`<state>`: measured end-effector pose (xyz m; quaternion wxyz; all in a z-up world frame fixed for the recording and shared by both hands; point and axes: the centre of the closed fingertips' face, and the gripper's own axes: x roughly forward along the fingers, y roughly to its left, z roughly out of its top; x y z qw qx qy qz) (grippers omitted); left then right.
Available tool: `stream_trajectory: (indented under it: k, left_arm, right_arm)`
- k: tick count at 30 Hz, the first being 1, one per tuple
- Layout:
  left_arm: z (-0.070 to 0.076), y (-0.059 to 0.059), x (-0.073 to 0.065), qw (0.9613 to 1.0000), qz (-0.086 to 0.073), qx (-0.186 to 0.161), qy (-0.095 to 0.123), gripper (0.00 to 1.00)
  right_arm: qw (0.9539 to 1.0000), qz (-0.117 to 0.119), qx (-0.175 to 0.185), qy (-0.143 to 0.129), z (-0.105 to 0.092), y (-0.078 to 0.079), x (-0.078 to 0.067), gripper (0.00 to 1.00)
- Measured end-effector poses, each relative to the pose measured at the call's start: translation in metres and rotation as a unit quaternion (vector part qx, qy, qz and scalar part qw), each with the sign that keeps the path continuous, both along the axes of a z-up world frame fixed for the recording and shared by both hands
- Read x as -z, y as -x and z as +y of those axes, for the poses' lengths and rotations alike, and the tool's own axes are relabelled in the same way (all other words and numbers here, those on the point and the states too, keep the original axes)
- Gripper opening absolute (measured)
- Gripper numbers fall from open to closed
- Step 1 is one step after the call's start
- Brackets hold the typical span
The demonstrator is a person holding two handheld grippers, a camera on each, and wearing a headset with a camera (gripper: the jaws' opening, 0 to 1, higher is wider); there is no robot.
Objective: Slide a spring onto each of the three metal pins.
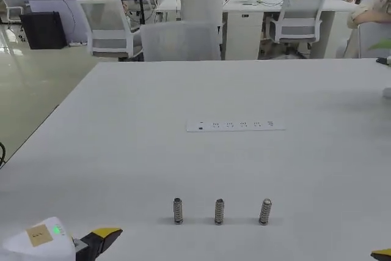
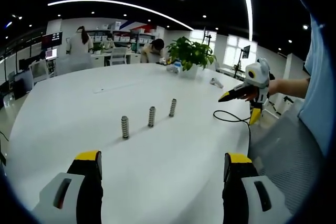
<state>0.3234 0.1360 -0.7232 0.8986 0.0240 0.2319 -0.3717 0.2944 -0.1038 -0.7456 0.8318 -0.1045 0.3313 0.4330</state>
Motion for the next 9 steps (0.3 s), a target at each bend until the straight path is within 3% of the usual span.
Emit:
stream_trajectory:
  k: [9]
  left_arm:
    - [0.0009,0.0010,-0.0022,1.0000,-0.003,-0.005,0.001,0.94]
  right_arm:
    - [1.0000,-0.001,-0.005,-0.002,0.0054,-0.0034,0.0008,0.96]
